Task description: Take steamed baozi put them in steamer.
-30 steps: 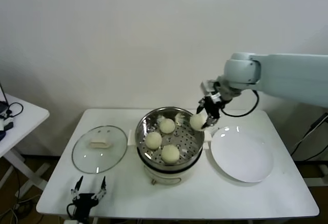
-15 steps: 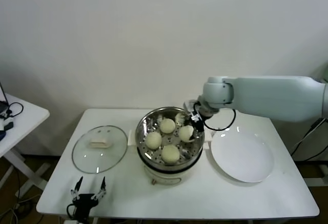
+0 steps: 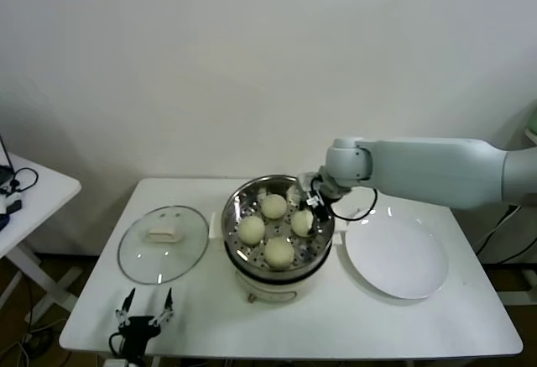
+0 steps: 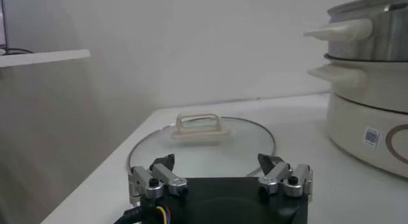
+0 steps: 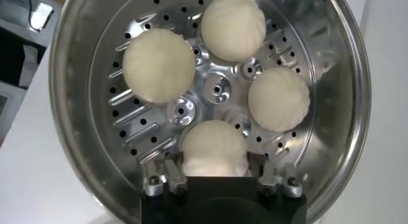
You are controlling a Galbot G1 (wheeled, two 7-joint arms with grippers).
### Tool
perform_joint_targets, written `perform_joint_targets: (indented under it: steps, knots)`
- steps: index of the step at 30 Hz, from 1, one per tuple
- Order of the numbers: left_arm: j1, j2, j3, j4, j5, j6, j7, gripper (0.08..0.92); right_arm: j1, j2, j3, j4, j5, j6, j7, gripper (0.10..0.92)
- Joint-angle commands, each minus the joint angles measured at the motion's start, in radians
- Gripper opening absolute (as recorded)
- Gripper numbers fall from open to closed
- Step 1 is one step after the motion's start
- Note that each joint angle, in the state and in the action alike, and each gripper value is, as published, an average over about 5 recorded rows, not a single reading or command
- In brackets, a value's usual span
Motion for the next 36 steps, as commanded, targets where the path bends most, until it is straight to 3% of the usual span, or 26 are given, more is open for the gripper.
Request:
perform_joint_targets:
  steps: [1, 8, 13, 18, 28, 31, 36]
  knots:
    - [0.002, -0.001, -0.001, -0.006, 0.000, 0.002, 0.000, 0.823, 0.024, -0.027, 0.030, 0.001, 0.090, -0.006, 0.003, 0.759]
    - [0.008, -0.002, 0.000, -0.028, 0.002, 0.006, 0.002, 0.823, 0.173, -0.151, 0.008, 0.035, 0.206, 0.000, 0.012, 0.822]
    - [0.015, 0.000, -0.001, -0.045, -0.014, 0.006, 0.001, 0.823, 0.102, -0.324, 0.170, 0.075, 0.246, -0.008, 0.243, 0.823]
    - [0.018, 0.007, 0.001, -0.058, -0.022, 0.006, 0.001, 0.823, -0.294, -0.497, 0.631, 0.143, 0.226, -0.030, 0.511, 0.823]
    - [0.016, 0.022, 0.009, -0.072, -0.036, 0.003, 0.000, 0.823, -1.006, -0.689, 1.231, 0.292, 0.210, 0.120, 0.817, 0.823]
    - [0.011, 0.023, 0.014, -0.076, -0.036, 0.004, 0.004, 0.823, -1.427, -0.662, 1.649, 0.343, 0.163, 0.146, 0.838, 0.823]
    - [0.003, 0.023, 0.017, -0.072, -0.037, 0.002, 0.007, 0.823, -1.961, -0.469, 2.172, 0.443, 0.053, 0.202, 0.833, 0.823]
